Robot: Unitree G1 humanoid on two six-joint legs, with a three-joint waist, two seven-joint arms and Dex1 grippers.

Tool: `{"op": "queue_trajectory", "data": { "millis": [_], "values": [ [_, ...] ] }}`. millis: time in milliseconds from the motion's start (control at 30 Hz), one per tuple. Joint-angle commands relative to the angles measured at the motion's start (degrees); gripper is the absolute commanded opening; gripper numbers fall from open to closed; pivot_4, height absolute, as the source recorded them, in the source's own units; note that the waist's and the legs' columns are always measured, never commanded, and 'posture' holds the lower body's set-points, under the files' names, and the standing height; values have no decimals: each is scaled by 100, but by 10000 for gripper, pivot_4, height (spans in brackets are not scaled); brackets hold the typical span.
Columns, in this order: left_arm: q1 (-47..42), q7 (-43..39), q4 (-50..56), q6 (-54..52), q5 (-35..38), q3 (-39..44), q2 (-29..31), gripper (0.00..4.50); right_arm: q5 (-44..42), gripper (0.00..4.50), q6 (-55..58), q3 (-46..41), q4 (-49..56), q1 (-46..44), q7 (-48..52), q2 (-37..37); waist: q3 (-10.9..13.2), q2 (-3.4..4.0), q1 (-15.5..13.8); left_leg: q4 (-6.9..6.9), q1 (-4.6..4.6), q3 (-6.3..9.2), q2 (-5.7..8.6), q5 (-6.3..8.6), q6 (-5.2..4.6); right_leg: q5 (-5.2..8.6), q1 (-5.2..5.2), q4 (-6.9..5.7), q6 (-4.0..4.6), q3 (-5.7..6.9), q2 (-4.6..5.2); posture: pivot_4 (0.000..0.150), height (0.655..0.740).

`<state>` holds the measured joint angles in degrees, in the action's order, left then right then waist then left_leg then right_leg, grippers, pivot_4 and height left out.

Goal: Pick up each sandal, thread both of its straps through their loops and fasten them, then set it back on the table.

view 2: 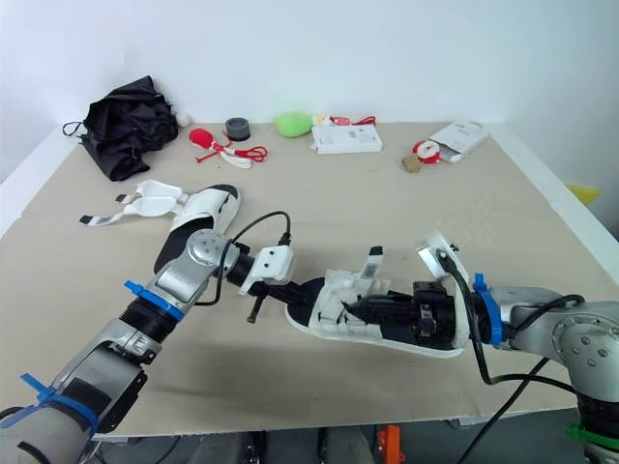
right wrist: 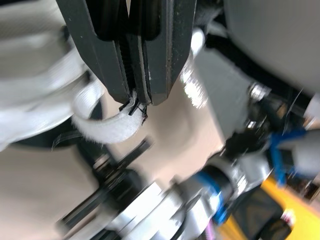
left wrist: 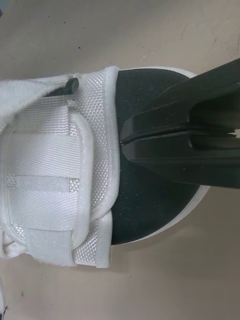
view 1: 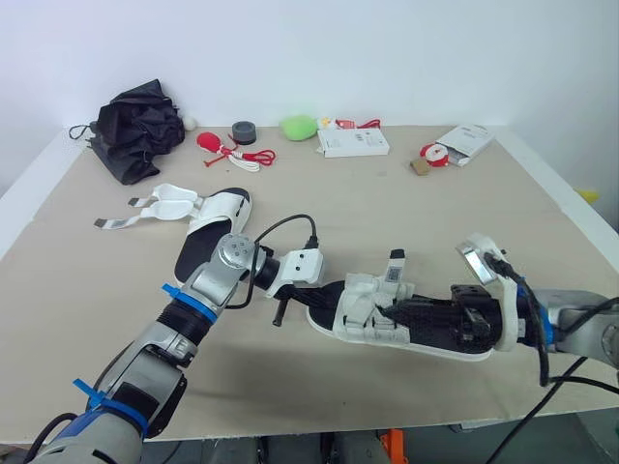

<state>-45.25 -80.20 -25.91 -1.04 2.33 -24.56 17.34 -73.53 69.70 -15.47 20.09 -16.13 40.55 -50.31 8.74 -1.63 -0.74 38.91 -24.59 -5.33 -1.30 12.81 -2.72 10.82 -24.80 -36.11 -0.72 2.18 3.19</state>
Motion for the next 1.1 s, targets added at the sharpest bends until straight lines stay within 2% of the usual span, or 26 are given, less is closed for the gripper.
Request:
{"op": "queue_trajectory", "data": {
  "millis": [33, 267, 433, 767, 1100],
  "values": [
    [157, -22, -199, -6, -285, -344, -75, 0, -39, 357, -53, -88, -237, -305, -337, 76, -1, 4, -29, 0, -5, 3, 9, -5, -9, -1, -3, -1, -1, 4, 8, 1500, 7400],
    [165, 5, -251, 65, -314, -309, -61, 0, 156, 357, -71, 190, -498, -810, -309, 185, -1, 3, -27, 0, -10, 0, 10, -4, -11, -3, -7, 0, -5, 0, 9, 1500, 7400],
    [164, 31, -301, 103, -315, -305, -51, 0, -124, 357, 108, 319, -475, -1333, 150, 168, -1, 3, -23, 0, -10, 0, 9, -9, -19, -6, -8, -1, -9, 1, 10, 1500, 7400],
    [165, 78, -308, 146, -304, -294, -68, 0, 1673, 357, -357, 1429, -1443, -1569, 54, 578, -2, 3, 2, 0, -9, -2, 8, -10, -20, -7, -10, -1, -7, 2, 14, 1500, 7400],
    [228, 138, -197, 87, -282, -261, -34, 0, 2414, 357, -618, 1326, -2179, -1864, 5, 870, -2, 4, 5, 0, -9, -6, 8, -10, -21, -11, -11, -1, -8, 0, 12, 1500, 7400]
  ]
}}
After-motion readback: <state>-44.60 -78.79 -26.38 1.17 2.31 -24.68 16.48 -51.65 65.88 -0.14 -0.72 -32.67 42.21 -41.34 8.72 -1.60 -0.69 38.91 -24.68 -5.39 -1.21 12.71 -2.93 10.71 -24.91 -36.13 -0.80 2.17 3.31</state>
